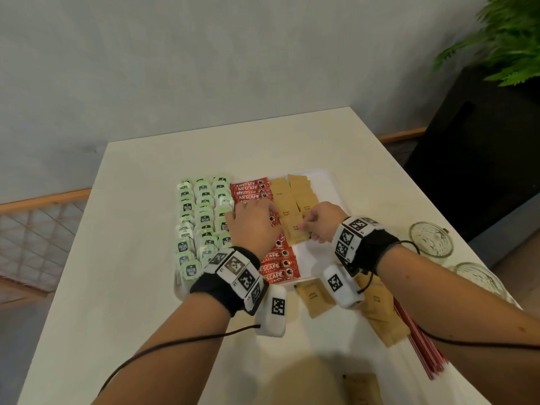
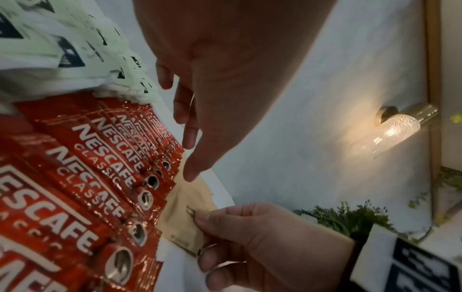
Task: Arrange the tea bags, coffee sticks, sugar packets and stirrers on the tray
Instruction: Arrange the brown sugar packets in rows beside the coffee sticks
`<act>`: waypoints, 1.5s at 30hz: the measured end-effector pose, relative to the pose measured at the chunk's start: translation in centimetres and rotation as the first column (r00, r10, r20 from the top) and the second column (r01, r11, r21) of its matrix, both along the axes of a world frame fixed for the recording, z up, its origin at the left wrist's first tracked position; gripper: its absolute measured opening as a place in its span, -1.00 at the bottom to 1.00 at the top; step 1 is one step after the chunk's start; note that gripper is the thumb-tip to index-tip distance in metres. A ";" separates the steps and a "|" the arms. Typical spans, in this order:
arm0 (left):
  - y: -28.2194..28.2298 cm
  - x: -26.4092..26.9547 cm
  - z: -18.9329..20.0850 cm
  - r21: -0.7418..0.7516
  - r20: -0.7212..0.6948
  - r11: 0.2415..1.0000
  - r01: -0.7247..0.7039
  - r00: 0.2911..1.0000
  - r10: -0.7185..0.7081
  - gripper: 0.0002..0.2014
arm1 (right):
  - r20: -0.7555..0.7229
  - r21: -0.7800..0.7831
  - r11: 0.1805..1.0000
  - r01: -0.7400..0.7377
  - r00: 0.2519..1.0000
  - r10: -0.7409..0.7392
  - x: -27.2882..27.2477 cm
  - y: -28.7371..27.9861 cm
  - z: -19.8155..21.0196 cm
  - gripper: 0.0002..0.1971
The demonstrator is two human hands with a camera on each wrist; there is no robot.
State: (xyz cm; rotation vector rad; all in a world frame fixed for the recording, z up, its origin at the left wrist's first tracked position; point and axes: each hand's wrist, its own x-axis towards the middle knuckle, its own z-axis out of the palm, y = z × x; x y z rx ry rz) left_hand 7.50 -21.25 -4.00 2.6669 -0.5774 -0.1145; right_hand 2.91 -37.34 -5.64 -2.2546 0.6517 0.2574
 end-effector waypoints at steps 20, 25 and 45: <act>-1.7 -0.6 1.1 0.275 -0.086 0.923 0.270 0.963 -0.256 -0.63 | 0.084 0.210 0.963 0.171 0.978 -0.192 -3.1 -2.5 2.8 -0.81; -0.4 -4.0 1.8 0.203 -0.008 0.914 0.350 0.934 -0.356 -0.71 | 0.110 0.476 0.868 0.143 0.969 -0.220 -9.1 -1.1 3.9 -0.82; 2.4 -14.0 -0.8 0.284 -0.147 0.807 0.517 0.856 -0.496 -0.82 | -0.050 -0.058 0.960 -0.273 0.962 0.270 -25.3 3.9 0.1 -0.40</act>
